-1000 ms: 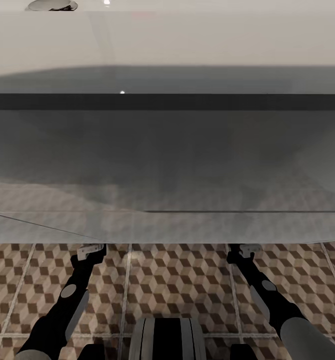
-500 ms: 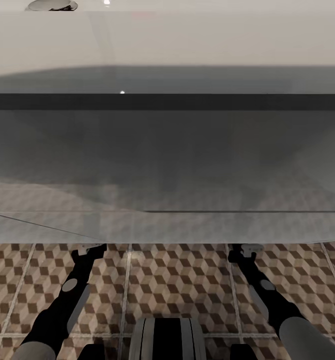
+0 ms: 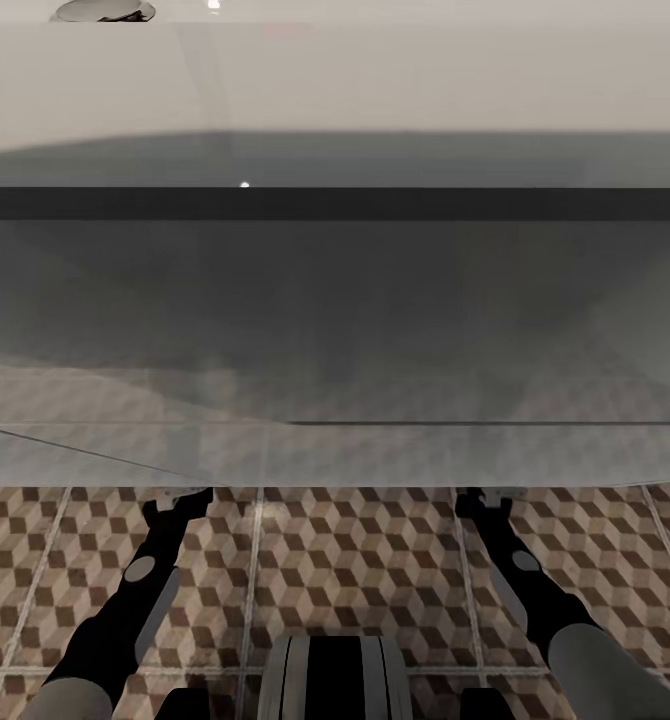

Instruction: Take the four mousetraps from the cabinet in the bathroom and place them on the bathroom floor. Make sure all four end up on the same floor surface, and ensure that at least two of them are either under or directly next to the same bathroom sink.

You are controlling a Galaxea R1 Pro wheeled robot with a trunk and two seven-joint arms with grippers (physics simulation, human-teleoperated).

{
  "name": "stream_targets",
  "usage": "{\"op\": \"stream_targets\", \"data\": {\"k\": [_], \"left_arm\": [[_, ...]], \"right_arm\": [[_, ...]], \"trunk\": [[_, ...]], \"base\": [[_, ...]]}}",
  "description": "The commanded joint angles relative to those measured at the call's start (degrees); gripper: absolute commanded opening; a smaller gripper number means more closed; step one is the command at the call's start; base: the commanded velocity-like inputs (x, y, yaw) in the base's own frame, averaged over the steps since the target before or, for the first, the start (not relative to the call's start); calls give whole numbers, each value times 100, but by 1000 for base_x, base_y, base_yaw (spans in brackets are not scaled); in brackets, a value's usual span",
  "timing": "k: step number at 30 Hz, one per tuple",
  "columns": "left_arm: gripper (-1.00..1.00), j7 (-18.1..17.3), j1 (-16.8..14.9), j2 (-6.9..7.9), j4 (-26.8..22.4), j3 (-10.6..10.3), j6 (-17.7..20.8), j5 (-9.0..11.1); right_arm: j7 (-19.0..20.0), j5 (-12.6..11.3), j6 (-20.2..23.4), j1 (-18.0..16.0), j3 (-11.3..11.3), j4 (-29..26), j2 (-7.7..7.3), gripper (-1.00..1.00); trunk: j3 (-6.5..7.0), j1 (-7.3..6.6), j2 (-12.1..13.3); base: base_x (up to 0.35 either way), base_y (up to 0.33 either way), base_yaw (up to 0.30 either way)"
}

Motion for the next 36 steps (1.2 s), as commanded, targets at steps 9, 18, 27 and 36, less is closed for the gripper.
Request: {"op": "stream_targets", "data": {"k": [9, 18, 27, 36], "left_arm": [[-100, 11, -102, 5, 194, -12, -23, 55], [-100, 4, -251, 14, 599, -12, -35, 57], [-100, 2, -376, 14, 825, -12, -57, 62], [-100, 2, -418, -54, 830, -19, -36, 65]], "right_arm": [[24, -58, 224, -104, 27, 191, 0, -100], [24, -60, 236, -113, 27, 271, 0, -100], [24, -44, 228, -113, 27, 290, 0, -100], [25, 7, 196, -132, 27, 282, 0, -100]], "trunk": [[-3, -1, -1], [-3, -1, -1], [-3, -1, -1], [-3, -1, -1]], "base": [[0, 0, 0], [0, 0, 0], [0, 0, 0], [0, 0, 0]]}}
